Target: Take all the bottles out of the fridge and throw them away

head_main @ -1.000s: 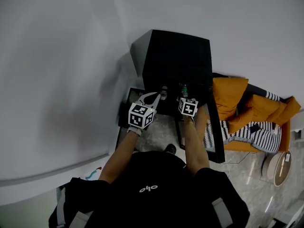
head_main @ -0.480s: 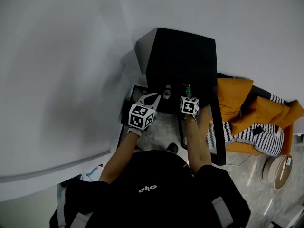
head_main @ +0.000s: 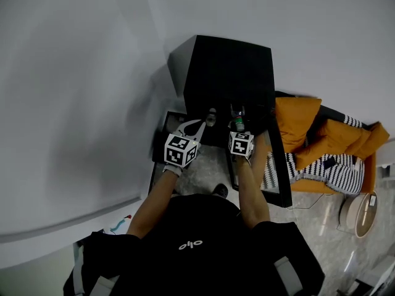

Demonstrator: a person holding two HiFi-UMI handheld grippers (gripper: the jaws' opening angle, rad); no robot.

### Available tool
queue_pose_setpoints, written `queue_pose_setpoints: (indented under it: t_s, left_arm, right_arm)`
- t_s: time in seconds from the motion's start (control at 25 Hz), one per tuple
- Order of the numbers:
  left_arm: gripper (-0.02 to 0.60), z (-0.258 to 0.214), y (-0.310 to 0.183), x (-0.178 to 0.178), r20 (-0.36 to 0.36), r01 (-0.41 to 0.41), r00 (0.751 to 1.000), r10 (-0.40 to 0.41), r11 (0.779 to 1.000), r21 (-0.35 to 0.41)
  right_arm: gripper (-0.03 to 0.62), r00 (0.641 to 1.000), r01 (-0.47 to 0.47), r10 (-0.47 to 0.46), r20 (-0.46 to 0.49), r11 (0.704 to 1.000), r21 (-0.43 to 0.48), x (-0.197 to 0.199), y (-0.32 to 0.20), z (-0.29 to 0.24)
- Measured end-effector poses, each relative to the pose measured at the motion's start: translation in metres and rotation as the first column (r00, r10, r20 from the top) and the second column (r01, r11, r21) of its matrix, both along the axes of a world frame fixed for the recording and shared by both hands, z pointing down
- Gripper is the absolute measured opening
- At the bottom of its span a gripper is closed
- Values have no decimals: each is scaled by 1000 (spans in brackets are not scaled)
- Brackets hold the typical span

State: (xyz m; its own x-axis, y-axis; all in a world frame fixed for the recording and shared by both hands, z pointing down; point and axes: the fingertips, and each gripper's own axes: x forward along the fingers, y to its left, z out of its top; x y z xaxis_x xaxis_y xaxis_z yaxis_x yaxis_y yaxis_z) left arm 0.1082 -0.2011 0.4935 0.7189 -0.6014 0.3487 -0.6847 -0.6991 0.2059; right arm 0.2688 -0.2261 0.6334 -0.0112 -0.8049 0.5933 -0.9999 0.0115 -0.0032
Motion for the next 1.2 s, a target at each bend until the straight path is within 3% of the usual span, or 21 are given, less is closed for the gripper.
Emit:
queue_pose_setpoints:
  t_s: [0.56, 0.8, 1.2]
  left_arm:
    - [6, -3, 34, 25, -36, -96, 995, 96, 995, 5]
    - [6, -6, 45, 36, -48, -129, 990, 130, 991, 14]
    - [6, -7, 41, 23, -56, -81, 995, 82, 996, 21]
  right_arm:
    - [204, 1000, 11, -8, -19, 979, 201, -11, 52, -93]
    - [204, 999, 9, -2, -32, 972, 236, -6, 63, -115]
    - [204, 998, 58, -52, -33, 965, 257, -21, 57, -125]
